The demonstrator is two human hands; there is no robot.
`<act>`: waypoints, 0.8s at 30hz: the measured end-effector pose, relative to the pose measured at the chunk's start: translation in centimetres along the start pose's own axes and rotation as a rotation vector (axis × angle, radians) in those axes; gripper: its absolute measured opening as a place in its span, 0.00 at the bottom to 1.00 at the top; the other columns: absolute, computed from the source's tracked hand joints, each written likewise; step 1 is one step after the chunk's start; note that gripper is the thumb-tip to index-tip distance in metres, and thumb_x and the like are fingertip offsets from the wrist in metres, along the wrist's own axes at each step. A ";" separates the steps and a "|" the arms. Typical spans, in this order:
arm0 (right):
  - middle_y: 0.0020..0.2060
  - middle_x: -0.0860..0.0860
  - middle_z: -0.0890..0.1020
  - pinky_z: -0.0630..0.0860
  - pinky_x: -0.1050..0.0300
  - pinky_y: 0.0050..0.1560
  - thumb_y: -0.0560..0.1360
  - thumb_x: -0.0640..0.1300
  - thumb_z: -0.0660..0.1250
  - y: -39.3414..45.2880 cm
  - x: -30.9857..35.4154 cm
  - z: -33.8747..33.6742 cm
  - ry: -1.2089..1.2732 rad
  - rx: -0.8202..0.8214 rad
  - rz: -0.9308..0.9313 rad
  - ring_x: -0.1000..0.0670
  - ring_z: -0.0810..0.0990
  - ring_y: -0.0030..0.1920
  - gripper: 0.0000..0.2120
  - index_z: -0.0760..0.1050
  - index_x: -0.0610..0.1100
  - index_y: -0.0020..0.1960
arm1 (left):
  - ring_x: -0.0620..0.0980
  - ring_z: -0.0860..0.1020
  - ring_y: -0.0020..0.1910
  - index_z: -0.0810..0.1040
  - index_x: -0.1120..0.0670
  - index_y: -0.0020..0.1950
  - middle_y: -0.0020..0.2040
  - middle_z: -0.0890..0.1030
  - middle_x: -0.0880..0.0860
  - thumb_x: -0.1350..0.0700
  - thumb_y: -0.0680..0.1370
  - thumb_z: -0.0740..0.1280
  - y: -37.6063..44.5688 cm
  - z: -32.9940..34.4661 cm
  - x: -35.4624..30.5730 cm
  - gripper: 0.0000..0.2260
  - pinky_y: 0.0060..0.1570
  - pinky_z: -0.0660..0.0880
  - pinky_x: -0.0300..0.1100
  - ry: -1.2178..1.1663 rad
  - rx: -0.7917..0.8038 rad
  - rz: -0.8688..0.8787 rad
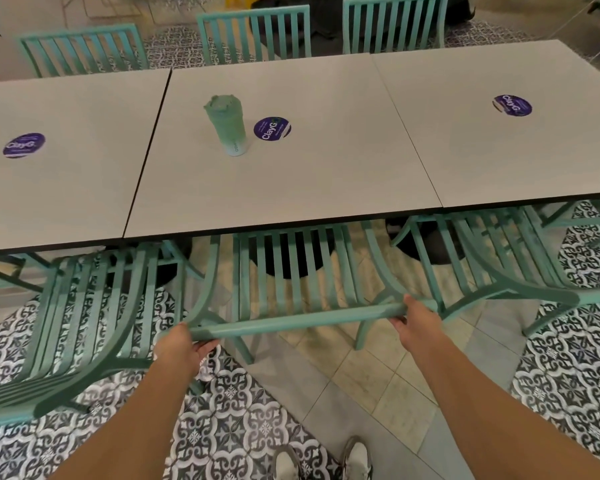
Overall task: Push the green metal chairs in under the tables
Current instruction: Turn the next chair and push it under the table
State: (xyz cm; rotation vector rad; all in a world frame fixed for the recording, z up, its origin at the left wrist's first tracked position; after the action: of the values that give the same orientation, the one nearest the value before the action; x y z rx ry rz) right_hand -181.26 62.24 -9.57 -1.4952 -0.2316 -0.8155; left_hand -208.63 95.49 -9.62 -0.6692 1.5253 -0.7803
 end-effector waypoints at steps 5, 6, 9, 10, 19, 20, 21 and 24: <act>0.67 0.37 0.71 0.73 0.43 0.64 0.79 0.38 0.64 0.0 0.0 -0.2 -0.026 -0.012 -0.006 0.39 0.72 0.66 0.24 0.61 0.35 0.72 | 0.65 0.78 0.53 0.67 0.64 0.69 0.56 0.74 0.66 0.63 0.82 0.59 -0.1 -0.1 0.1 0.15 0.51 0.78 0.55 0.012 0.005 0.012; 0.67 0.37 0.71 0.73 0.43 0.63 0.79 0.38 0.64 0.0 -0.1 -0.2 -0.026 -0.011 -0.006 0.39 0.73 0.66 0.23 0.62 0.35 0.71 | 0.65 0.79 0.52 0.67 0.64 0.69 0.56 0.74 0.66 0.63 0.82 0.59 -0.1 -0.1 0.2 0.15 0.51 0.78 0.55 0.015 0.004 0.012; 0.66 0.37 0.72 0.74 0.42 0.62 0.79 0.38 0.65 0.1 -0.3 -0.3 -0.033 -0.014 -0.012 0.39 0.74 0.65 0.23 0.63 0.35 0.71 | 0.65 0.79 0.54 0.68 0.63 0.68 0.57 0.75 0.66 0.62 0.82 0.60 -0.1 -0.1 0.2 0.15 0.51 0.79 0.56 0.012 0.005 0.008; 0.66 0.37 0.72 0.74 0.42 0.62 0.79 0.38 0.65 0.1 -0.3 -0.3 -0.033 -0.016 -0.013 0.39 0.74 0.64 0.23 0.63 0.35 0.71 | 0.65 0.79 0.54 0.68 0.63 0.68 0.58 0.75 0.66 0.61 0.82 0.60 -0.1 -0.1 0.2 0.14 0.51 0.79 0.56 0.012 0.003 0.008; 0.64 0.38 0.73 0.76 0.41 0.59 0.78 0.38 0.66 0.2 -0.5 -0.2 -0.034 -0.029 -0.007 0.39 0.75 0.63 0.22 0.64 0.37 0.70 | 0.66 0.78 0.53 0.68 0.63 0.68 0.62 0.74 0.66 0.62 0.82 0.60 0.4 -0.2 0.1 0.14 0.53 0.78 0.57 0.043 0.022 -0.012; 0.64 0.38 0.74 0.76 0.41 0.59 0.78 0.38 0.66 0.2 -0.5 -0.2 -0.035 -0.029 -0.007 0.39 0.75 0.62 0.22 0.64 0.37 0.70 | 0.65 0.79 0.53 0.68 0.63 0.68 0.62 0.74 0.67 0.62 0.82 0.60 0.5 -0.3 0.1 0.14 0.54 0.78 0.58 0.046 0.020 -0.015; 0.64 0.38 0.74 0.76 0.41 0.59 0.78 0.38 0.66 0.2 -0.5 -0.2 -0.035 -0.030 -0.006 0.39 0.76 0.62 0.22 0.64 0.37 0.70 | 0.65 0.79 0.53 0.68 0.62 0.68 0.62 0.74 0.67 0.62 0.82 0.59 0.7 -0.4 0.1 0.14 0.54 0.78 0.58 0.047 0.018 -0.017; 0.64 0.38 0.73 0.76 0.41 0.59 0.78 0.38 0.66 0.3 -0.4 -0.2 -0.041 -0.033 -0.002 0.39 0.75 0.62 0.23 0.64 0.37 0.70 | 0.64 0.80 0.51 0.68 0.63 0.67 0.61 0.75 0.67 0.61 0.83 0.59 0.8 -0.4 0.2 0.13 0.53 0.79 0.57 0.055 0.023 -0.028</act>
State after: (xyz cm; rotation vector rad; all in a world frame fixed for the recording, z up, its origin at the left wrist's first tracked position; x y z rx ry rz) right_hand -181.43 62.11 -10.07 -1.5443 -0.2515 -0.7945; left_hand -209.03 95.84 -10.38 -0.6584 1.5568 -0.8425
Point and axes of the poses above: each hand's wrist, its own y-axis towards the middle knuckle, its own z-axis out of the palm, x = y × z, the point moved 7 cm from there along y, towards the middle knuckle
